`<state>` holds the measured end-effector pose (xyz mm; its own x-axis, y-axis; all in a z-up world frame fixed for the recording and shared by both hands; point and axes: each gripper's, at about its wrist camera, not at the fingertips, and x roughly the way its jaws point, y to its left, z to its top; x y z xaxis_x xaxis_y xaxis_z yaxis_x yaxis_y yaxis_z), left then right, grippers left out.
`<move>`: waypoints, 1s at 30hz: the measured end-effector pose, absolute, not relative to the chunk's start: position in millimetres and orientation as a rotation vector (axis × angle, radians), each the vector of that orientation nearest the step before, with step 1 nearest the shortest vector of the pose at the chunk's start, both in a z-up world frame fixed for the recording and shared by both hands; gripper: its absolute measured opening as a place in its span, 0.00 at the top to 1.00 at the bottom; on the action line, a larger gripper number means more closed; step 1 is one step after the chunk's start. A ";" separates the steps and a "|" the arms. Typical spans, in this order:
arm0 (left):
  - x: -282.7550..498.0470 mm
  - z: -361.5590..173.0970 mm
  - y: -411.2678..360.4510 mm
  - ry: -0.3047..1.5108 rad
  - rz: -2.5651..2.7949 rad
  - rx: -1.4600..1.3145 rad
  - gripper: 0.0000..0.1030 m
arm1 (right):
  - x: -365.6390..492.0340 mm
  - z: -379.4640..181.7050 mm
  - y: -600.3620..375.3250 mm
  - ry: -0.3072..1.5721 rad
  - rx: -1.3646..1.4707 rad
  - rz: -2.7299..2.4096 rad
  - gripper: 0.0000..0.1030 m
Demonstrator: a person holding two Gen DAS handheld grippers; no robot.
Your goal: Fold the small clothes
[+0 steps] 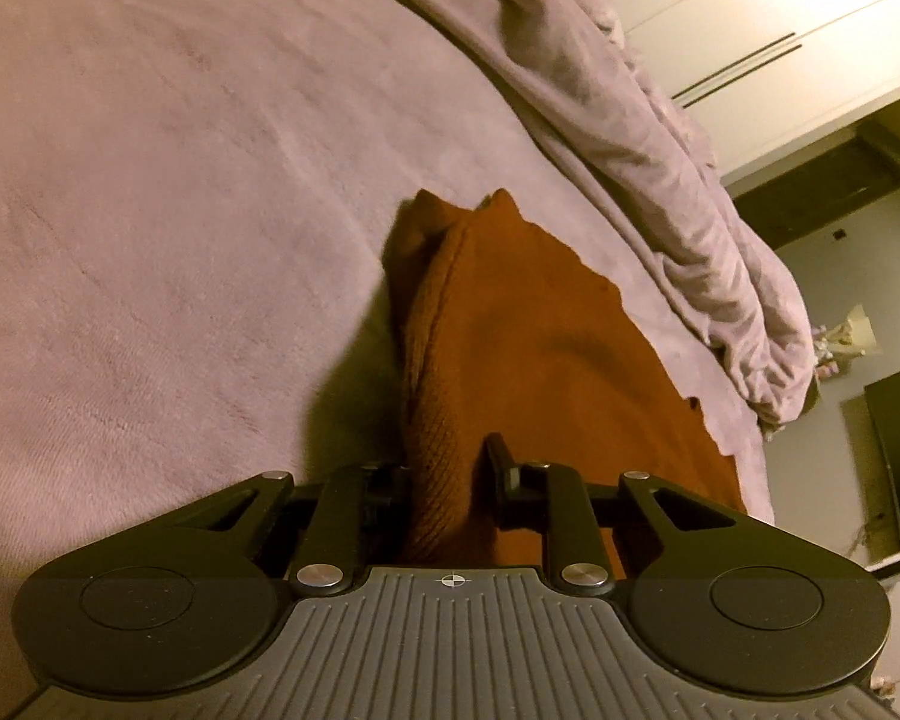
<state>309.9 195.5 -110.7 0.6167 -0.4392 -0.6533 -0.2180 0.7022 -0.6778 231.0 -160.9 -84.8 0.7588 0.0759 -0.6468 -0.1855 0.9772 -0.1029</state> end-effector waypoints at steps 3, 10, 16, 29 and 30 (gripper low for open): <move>312.9 -114.0 197.3 0.940 -0.152 -0.832 0.74 | 225.5 -73.9 -169.2 0.698 -0.114 0.133 0.77; 315.7 -121.7 204.2 0.942 -0.162 -0.908 0.79 | 195.3 -67.1 -215.5 0.684 0.023 0.060 0.76; 313.6 -96.2 189.8 0.893 -0.155 -0.789 0.82 | 177.9 -67.4 -257.8 0.679 0.179 0.044 0.76; 325.0 -26.1 128.9 0.837 -0.264 -0.659 0.83 | 156.4 -63.3 -286.8 0.631 0.215 -0.038 0.76; 326.9 -18.0 114.3 0.831 -0.285 -0.627 0.83 | 155.2 -62.8 -288.6 0.630 0.216 -0.042 0.76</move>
<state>326.9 114.3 -18.0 0.6504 -0.4687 -0.5978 -0.0035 0.7851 -0.6193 155.2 -288.6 -62.8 0.8080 0.0266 -0.5886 0.1048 0.9766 0.1880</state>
